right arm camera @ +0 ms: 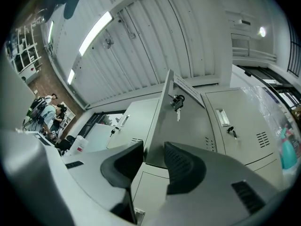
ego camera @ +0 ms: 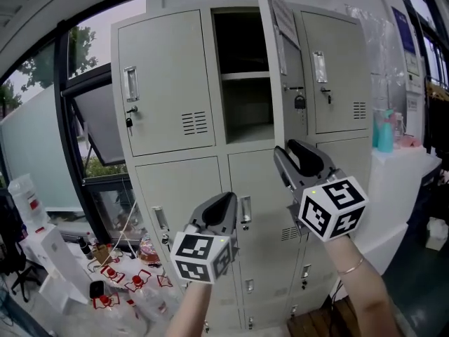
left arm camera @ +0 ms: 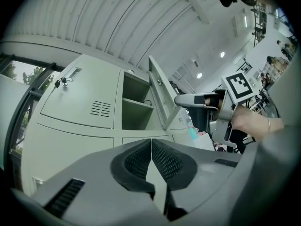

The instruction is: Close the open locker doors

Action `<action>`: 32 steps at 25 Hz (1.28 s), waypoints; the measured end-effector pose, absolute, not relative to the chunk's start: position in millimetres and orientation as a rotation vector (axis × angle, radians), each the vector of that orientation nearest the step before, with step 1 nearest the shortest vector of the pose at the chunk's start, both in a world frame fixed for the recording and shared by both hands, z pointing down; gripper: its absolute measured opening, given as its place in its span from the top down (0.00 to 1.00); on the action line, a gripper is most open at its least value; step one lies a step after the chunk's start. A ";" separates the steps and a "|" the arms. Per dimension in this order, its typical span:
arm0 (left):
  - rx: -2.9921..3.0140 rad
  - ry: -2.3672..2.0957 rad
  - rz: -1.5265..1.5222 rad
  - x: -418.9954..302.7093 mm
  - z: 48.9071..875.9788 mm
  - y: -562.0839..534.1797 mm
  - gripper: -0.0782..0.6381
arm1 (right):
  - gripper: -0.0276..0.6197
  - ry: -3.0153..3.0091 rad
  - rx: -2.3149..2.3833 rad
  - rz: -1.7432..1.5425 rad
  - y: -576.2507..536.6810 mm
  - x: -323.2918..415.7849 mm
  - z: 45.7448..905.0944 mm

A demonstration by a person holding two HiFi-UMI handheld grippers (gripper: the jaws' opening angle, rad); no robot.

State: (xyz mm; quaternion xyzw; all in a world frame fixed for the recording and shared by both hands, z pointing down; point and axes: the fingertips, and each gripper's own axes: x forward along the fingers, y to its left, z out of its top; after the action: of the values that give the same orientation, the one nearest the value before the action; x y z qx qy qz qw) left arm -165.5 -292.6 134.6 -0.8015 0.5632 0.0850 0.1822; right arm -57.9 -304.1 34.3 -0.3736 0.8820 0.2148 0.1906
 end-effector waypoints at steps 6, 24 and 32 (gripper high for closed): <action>-2.233 1.651 0.229 -196.5 139.5 -300.3 0.86 | 0.76 2.491 -1.055 0.624 -323.7 -98.6 35.7; -2.170 1.798 0.204 -269.5 156.9 -328.2 0.86 | 0.76 2.578 -1.143 0.666 -410.5 -183.9 41.9; -2.163 1.813 0.210 -288.8 158.0 -336.8 0.86 | 0.76 2.601 -1.206 0.680 -441.7 -202.7 43.6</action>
State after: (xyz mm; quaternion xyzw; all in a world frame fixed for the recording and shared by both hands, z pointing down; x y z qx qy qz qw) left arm -288.8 -336.8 158.0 -0.7549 0.6330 0.0733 0.1551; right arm -202.7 -441.7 43.6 -0.4074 0.8785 0.2297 0.0971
